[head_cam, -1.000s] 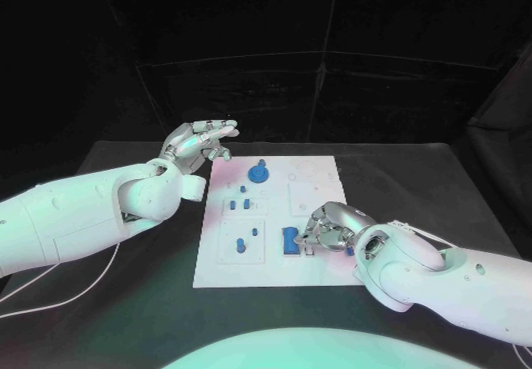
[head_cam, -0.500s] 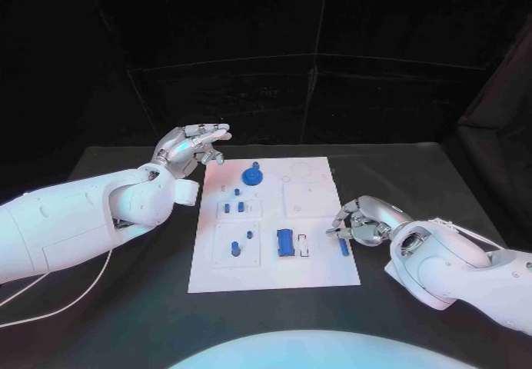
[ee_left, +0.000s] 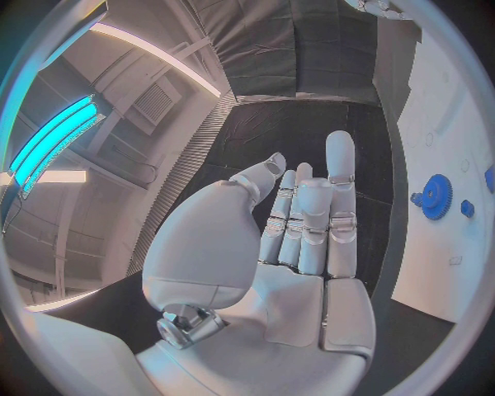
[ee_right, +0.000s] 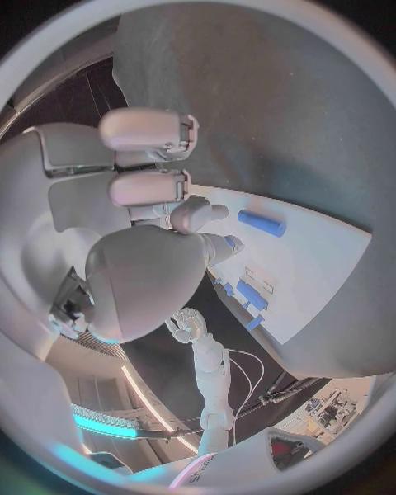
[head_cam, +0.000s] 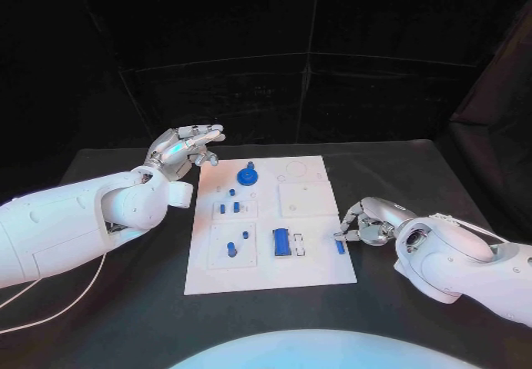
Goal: Assemble the parts on the task board
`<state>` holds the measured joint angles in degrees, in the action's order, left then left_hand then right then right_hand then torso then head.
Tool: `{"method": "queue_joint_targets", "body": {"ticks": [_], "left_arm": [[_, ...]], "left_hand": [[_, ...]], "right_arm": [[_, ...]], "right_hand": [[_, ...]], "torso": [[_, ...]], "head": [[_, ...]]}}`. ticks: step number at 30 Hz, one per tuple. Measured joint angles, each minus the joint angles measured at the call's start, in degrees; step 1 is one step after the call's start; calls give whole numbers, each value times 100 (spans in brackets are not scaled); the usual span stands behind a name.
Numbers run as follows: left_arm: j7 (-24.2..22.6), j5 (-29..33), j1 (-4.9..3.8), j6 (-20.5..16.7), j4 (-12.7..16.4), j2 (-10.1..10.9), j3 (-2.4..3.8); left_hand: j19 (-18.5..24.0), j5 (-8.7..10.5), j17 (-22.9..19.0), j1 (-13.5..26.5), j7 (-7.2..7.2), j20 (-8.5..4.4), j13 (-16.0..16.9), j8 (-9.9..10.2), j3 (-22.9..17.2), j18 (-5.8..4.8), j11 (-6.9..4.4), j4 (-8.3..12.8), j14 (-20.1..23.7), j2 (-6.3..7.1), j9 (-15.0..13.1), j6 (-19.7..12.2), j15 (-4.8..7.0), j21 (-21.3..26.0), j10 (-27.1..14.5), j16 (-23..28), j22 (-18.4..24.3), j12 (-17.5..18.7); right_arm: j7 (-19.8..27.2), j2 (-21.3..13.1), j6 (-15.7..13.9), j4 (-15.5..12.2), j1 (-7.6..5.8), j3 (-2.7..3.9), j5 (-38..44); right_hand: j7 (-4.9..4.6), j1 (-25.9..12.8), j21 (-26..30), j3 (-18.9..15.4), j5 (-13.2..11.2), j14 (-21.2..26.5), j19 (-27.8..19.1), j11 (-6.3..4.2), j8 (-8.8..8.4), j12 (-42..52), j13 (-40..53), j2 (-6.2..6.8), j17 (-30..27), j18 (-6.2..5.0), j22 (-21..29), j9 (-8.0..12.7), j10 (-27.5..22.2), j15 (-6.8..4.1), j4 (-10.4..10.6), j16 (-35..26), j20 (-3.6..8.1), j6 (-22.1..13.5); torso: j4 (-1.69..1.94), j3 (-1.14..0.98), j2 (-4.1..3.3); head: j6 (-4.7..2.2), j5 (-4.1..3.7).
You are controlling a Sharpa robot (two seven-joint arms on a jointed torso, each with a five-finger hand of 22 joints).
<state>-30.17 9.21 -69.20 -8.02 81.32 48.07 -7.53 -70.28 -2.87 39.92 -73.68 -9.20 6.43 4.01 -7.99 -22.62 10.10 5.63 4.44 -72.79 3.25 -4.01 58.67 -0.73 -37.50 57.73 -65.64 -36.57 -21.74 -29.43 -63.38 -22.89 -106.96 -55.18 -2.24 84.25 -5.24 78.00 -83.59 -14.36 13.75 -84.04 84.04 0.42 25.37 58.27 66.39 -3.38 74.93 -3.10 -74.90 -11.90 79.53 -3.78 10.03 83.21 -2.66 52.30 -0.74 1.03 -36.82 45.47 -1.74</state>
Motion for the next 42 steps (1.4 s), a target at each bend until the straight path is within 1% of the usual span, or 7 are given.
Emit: {"method": "queue_joint_targets", "body": {"ticks": [2,12,14,20,34,38,42], "left_arm": [[0,-1,3,1,0,0,0],[0,-6,15,6,-4,1,-2],[0,-7,16,7,-5,1,-2],[2,-9,24,9,-11,1,-2],[12,-11,46,27,-21,-2,-3],[16,-12,49,33,-21,-2,-3],[21,-13,51,38,-21,0,-3]], "left_hand": [[0,0,0,0,0,0,0,0,0,0,0,0,0,0,0,0,0,0,0,0,0,0],[0,0,0,0,0,0,0,0,0,0,0,0,0,0,0,0,0,0,0,0,0,0],[0,0,1,0,0,0,0,0,0,0,0,0,0,0,0,0,0,0,0,0,-1,0],[0,0,1,0,0,0,0,0,0,0,0,0,0,0,0,0,0,0,0,0,-1,0],[0,0,-10,0,0,0,1,0,0,0,0,0,21,0,0,0,-21,0,0,0,6,0],[0,0,-10,0,0,0,1,0,0,0,0,0,21,0,0,0,-21,0,0,0,6,0],[0,0,-9,0,0,0,1,0,0,0,0,0,21,0,0,0,-21,0,0,0,6,0]], "right_arm": [[-28,26,62,23,1,0,50],[-156,219,392,138,9,-3,224],[-172,242,435,158,11,-3,245],[-238,294,588,198,13,-3,313],[-420,489,963,196,9,31,679],[-447,557,1032,193,12,36,777],[-486,597,1079,198,14,38,886]], "right_hand": [[-21,-13,0,-25,0,0,0,0,-9,0,0,13,0,0,0,0,0,0,25,0,0,22],[45,-36,0,-79,0,0,0,0,-9,-23,8,35,-1,0,0,0,0,0,47,0,0,181],[26,-36,0,-79,0,0,0,0,-9,-23,14,35,-1,0,0,-6,0,0,48,0,0,200],[44,-36,0,-79,24,0,0,0,-9,-23,14,35,-1,0,0,-16,0,-1,48,0,0,228],[64,42,0,-110,24,0,0,-1,4,-47,12,65,-1,0,0,-55,0,-1,16,-20,0,309],[71,132,0,-86,24,0,0,-1,-13,-82,-2,60,-2,0,0,-55,0,-1,-40,-20,0,320],[66,321,0,-6,191,0,0,-24,-13,-114,-1,9,-2,0,0,-55,-20,-1,-152,-20,1,350]], "torso": [[5,1,1],[14,3,4],[14,3,3],[14,4,3],[21,4,4],[21,7,2],[21,12,3]], "head": [[4,-3],[15,14],[16,14],[27,13],[42,4],[43,11],[48,12]]}}
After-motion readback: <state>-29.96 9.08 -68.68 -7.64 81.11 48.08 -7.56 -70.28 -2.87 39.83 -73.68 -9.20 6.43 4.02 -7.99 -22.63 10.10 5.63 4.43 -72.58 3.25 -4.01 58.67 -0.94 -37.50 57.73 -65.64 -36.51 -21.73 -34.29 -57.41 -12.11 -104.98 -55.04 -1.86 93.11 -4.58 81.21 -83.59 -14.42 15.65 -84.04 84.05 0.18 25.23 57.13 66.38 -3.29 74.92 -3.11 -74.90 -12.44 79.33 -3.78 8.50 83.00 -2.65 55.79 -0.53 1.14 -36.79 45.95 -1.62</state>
